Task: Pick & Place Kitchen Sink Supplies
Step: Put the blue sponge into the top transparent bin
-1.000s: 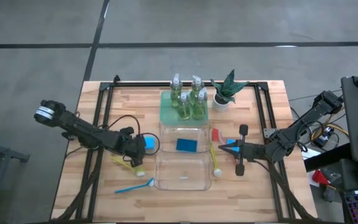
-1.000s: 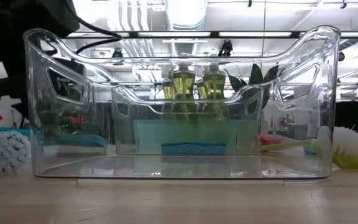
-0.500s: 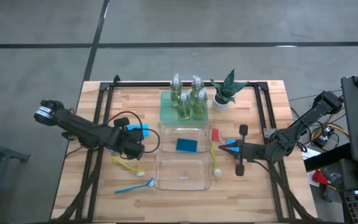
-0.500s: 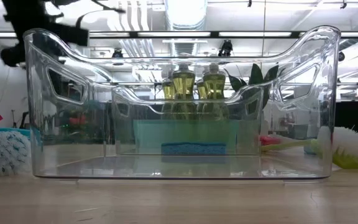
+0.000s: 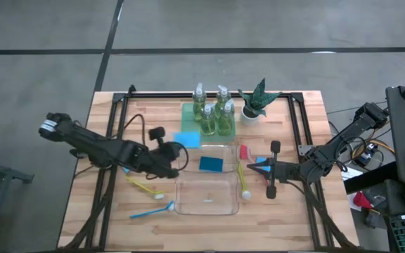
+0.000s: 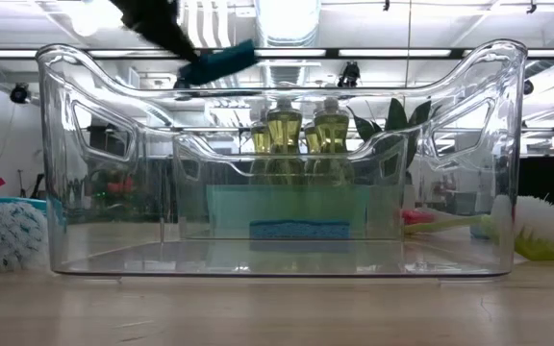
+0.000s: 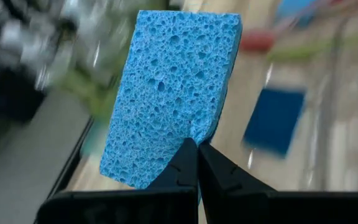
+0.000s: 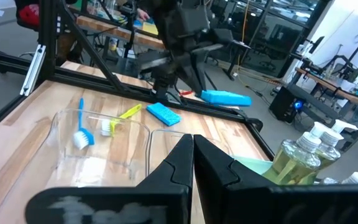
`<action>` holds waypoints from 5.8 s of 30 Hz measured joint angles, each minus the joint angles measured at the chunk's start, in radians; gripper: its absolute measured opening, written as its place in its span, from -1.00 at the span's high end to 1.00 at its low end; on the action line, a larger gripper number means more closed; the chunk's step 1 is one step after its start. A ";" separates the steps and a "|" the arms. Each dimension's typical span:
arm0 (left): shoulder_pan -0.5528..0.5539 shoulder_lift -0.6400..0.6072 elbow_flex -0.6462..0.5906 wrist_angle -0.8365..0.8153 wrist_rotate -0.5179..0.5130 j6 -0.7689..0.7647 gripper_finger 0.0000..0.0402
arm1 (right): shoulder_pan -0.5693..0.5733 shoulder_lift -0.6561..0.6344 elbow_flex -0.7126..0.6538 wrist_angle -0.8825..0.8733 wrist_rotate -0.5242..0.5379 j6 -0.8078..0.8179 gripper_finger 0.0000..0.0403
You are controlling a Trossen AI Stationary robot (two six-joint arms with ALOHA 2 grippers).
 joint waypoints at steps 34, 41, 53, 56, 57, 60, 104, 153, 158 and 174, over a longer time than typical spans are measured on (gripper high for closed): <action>0.136 0.446 0.085 0.392 0.346 0.264 1.00 | -0.005 0.000 0.000 0.005 0.000 0.006 0.96; 0.137 0.448 0.084 0.372 0.395 0.249 1.00 | -0.005 0.000 -0.001 0.005 0.000 0.008 0.96; 0.140 0.448 0.083 0.370 0.381 0.217 1.00 | -0.005 0.000 -0.001 0.005 0.000 0.005 0.96; 0.141 0.448 0.083 0.371 0.394 0.211 0.96 | -0.005 0.000 -0.001 0.005 0.000 0.005 0.96; 0.141 0.448 0.083 0.371 0.395 0.211 0.93 | -0.005 0.000 -0.001 0.005 0.000 0.005 0.96; 0.141 0.448 0.082 0.371 0.395 0.202 0.80 | -0.005 0.000 -0.001 0.005 0.000 0.005 0.96; 0.095 -0.004 -0.382 -0.493 0.546 -0.793 0.44 | -0.004 0.000 -0.001 -0.016 -0.001 0.017 0.96; 0.095 0.046 -0.507 -0.148 0.468 -0.807 0.42 | -0.005 0.000 -0.001 0.000 0.000 0.017 0.96; 0.095 0.048 -0.517 -0.140 0.463 -0.791 0.47 | -0.005 0.000 -0.001 0.000 0.000 0.017 0.96; 0.094 0.048 -0.482 -0.129 0.430 -0.580 0.98 | -0.005 0.000 -0.001 0.000 0.000 0.017 0.96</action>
